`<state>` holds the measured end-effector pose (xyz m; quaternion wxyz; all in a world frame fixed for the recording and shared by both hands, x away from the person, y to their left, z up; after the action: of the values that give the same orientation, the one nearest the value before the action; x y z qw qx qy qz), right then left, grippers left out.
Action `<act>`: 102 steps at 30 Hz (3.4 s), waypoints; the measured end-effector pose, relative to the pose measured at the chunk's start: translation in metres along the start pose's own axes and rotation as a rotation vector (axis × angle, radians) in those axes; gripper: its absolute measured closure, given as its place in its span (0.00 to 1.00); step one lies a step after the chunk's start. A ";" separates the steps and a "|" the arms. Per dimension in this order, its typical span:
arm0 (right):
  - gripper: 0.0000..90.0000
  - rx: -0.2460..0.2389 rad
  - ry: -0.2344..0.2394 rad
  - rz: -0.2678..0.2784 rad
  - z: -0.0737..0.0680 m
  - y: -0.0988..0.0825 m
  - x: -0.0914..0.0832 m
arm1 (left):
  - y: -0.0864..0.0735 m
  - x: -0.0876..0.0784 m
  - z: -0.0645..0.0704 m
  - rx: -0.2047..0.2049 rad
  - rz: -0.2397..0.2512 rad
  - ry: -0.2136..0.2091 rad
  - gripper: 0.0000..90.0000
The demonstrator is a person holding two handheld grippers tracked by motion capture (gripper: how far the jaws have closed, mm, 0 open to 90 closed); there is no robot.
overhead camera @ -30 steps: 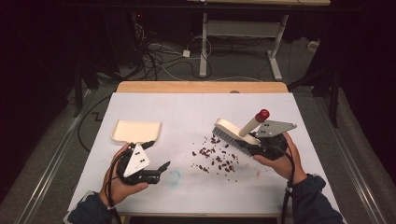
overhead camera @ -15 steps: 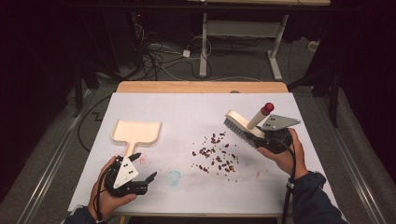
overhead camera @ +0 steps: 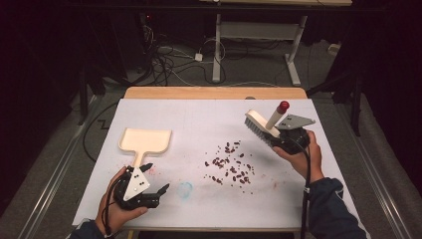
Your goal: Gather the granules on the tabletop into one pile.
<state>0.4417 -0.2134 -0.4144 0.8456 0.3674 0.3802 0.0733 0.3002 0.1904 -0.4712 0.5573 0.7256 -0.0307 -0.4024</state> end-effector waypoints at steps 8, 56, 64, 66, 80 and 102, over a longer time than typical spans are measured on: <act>0.75 -0.043 -0.024 -0.081 0.000 0.005 0.038 | -0.002 0.001 0.001 0.007 -0.012 0.002 0.21; 0.75 -0.374 0.241 0.107 -0.095 0.006 0.006 | -0.001 0.004 0.013 0.073 -0.037 -0.071 0.21; 0.75 -0.300 0.222 0.185 -0.083 0.019 -0.018 | -0.001 0.003 0.012 0.075 -0.039 -0.060 0.21; 0.75 -0.289 0.249 0.205 -0.086 0.025 -0.030 | -0.001 0.003 0.012 0.076 -0.037 -0.059 0.21; 0.75 -0.335 0.687 0.181 -0.144 -0.007 -0.080 | -0.002 0.002 0.010 0.069 -0.041 -0.047 0.21; 0.75 -0.339 0.713 0.101 -0.106 0.010 -0.004 | -0.002 0.009 0.012 0.076 -0.063 -0.057 0.21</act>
<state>0.3665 -0.1482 -0.4519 0.7047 0.1924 0.6137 0.2996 0.2980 0.1773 -0.4780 0.5154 0.7350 -0.0387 -0.4389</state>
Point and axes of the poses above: each handheld gripper's, and its own axes: x roughly forward along the jaws, y roughly out of its top, z roughly to its right, the point moved 4 cm from there along x, roughly forward along the jaws, and after that the axes turned 13 degrees about -x, right-handed, at the moved point
